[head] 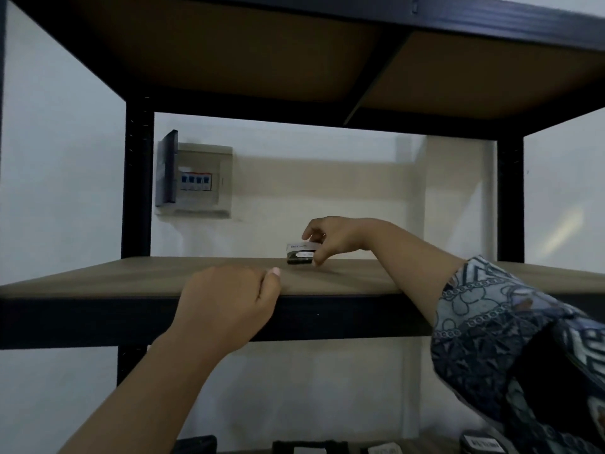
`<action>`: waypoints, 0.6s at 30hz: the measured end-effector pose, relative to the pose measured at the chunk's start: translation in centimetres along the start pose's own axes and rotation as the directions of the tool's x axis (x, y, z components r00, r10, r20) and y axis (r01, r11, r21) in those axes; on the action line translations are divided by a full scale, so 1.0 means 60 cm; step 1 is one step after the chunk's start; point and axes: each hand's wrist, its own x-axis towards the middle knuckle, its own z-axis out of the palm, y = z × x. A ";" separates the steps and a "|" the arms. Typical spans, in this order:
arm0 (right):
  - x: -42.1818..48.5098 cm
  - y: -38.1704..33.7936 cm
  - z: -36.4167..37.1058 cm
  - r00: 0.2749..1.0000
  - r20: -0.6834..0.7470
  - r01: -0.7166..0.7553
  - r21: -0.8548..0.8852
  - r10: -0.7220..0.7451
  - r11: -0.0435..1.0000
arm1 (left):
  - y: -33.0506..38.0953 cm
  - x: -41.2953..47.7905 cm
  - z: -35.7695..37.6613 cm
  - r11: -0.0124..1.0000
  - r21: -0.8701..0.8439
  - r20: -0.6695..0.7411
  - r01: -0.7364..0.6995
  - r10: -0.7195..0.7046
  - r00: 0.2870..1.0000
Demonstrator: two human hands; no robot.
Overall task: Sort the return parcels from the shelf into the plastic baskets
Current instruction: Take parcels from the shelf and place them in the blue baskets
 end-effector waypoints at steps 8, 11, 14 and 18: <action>-0.150 0.025 -0.019 0.961 -0.249 0.126 0.026 -0.116 0.992 | 0.017 -0.004 0.006 0.997 -0.075 -0.094 -0.020 0.013 0.995; -0.227 0.052 -0.035 0.940 -0.313 0.165 0.073 -0.134 0.984 | 0.057 -0.016 0.004 0.993 -0.100 -0.145 -0.056 0.041 0.989; -0.303 0.093 -0.048 0.922 -0.371 0.161 0.113 -0.109 0.980 | 0.128 -0.034 0.004 0.992 -0.074 -0.140 -0.101 0.090 0.986; -0.414 0.166 -0.050 0.913 -0.404 0.133 0.156 -0.059 0.979 | 0.234 -0.058 0.022 0.985 -0.073 -0.094 -0.157 0.150 0.984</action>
